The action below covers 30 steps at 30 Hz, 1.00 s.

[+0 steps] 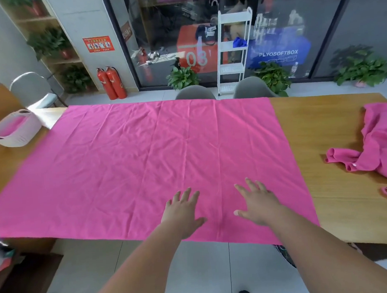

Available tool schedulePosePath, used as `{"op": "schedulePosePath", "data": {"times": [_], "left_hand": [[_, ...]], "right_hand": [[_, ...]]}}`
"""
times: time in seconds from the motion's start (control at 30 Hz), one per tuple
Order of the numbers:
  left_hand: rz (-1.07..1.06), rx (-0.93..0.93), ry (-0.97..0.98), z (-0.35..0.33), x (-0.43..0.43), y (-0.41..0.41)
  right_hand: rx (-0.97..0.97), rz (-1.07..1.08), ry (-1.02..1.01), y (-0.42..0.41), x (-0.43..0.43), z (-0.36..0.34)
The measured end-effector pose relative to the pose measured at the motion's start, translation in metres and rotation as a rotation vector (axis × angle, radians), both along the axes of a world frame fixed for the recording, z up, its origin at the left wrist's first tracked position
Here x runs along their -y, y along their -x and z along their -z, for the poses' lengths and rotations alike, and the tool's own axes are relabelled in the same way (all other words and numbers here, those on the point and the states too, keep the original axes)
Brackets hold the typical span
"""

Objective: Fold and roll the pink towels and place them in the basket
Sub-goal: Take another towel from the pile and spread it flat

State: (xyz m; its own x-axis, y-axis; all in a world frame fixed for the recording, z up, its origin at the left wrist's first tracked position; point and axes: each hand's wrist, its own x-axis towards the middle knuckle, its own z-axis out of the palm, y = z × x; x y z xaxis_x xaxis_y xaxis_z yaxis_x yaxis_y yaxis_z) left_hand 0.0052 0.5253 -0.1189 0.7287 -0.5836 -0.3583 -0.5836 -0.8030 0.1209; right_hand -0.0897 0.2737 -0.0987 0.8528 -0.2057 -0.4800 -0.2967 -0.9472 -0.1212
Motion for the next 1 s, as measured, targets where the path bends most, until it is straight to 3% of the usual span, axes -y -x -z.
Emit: {"op": "schedulePosePath", "data": {"times": [0.63,1.0], "left_hand": [[-0.294,0.081,0.07,-0.021,-0.306,-0.043],[-0.532,0.086,0.026,-0.02,-0.432,-0.055]], "right_hand": [[0.072,-0.292,-0.009,-0.108,-0.315,-0.027],[0.065,-0.509,-0.005,-0.169,-0.445,-0.021]]}}
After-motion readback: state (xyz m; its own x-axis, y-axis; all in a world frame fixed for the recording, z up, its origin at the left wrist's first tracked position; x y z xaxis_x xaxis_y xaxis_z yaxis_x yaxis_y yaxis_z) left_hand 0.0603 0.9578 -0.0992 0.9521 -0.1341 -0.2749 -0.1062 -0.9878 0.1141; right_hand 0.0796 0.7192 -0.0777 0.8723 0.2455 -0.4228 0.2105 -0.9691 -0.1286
